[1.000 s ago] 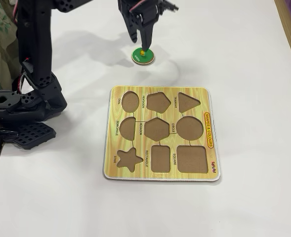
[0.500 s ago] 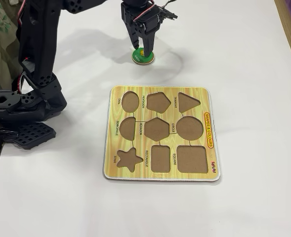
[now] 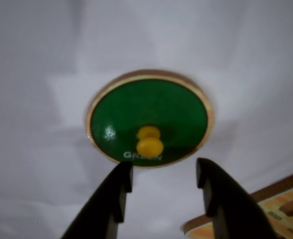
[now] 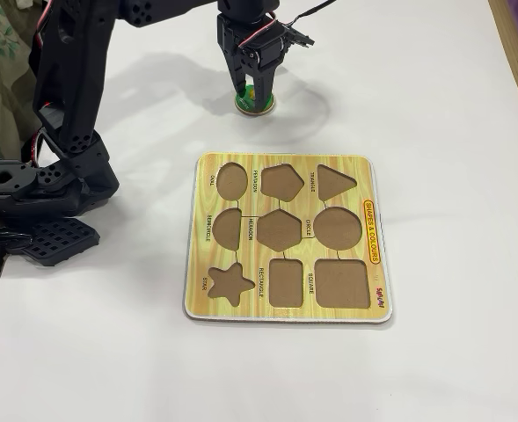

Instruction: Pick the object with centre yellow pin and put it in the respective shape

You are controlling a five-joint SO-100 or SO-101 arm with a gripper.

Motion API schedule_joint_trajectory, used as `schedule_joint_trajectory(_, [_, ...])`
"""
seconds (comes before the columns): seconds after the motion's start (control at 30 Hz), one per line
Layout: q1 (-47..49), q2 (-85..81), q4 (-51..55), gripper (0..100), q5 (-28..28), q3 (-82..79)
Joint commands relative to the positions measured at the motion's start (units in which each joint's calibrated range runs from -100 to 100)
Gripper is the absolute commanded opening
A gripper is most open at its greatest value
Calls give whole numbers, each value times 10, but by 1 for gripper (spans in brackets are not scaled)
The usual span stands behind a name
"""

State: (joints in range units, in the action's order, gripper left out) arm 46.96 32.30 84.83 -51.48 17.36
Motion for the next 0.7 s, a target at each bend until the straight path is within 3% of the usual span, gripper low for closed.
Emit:
schedule_joint_trajectory(0.0, [-4, -4, -5, 15, -2, 13])
schedule_joint_trajectory(0.67, [35, 3, -45, 15, -2, 3])
